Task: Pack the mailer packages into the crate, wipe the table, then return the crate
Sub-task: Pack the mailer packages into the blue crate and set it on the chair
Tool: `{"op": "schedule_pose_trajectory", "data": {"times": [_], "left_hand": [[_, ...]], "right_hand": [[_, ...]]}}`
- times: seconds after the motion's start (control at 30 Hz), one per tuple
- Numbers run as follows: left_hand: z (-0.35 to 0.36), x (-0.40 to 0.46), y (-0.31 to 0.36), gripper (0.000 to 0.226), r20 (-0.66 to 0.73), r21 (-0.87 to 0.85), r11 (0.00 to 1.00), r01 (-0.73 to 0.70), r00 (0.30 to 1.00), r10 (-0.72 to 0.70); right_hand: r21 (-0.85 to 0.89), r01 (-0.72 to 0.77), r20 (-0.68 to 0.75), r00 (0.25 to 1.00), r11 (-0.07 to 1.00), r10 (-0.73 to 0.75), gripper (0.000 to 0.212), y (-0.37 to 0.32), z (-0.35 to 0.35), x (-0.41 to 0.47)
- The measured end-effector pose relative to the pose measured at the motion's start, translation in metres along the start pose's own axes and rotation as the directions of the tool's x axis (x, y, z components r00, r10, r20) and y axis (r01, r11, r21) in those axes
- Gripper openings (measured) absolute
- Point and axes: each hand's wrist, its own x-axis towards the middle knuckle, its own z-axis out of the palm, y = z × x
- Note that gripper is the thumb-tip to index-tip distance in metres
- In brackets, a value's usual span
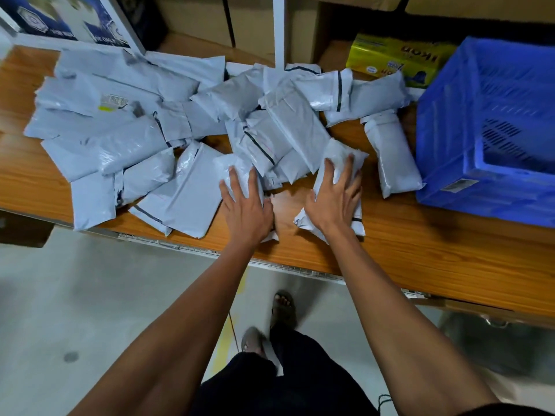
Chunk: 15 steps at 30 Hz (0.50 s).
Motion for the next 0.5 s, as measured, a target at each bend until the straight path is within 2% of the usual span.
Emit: {"op": "schedule_pose_trajectory", "data": {"times": [0.13, 0.3, 0.5], "left_hand": [[-0.002, -0.023, 0.0, 0.083, 0.031, -0.011, 1.0, -0.005, 1.0, 0.006], [-0.002, -0.073, 0.001, 0.08, 0.097, -0.003, 0.999, -0.043, 0.994, 0.043], [-0.01, -0.142, 0.024, 0.076, 0.143, -0.021, 0.986, -0.165, 0.976, 0.166]], "right_hand": [[0.031, 0.043, -0.066, 0.997, 0.999, -0.041, 0.078, 0.006, -0.007, -0.019], [0.045, 0.07, -0.067, 0.996, 0.997, -0.067, 0.082, 0.02, -0.02, -0.056], [0.058, 0.083, -0.059, 0.995, 0.995, -0.08, 0.085, 0.053, -0.038, -0.126]]}}
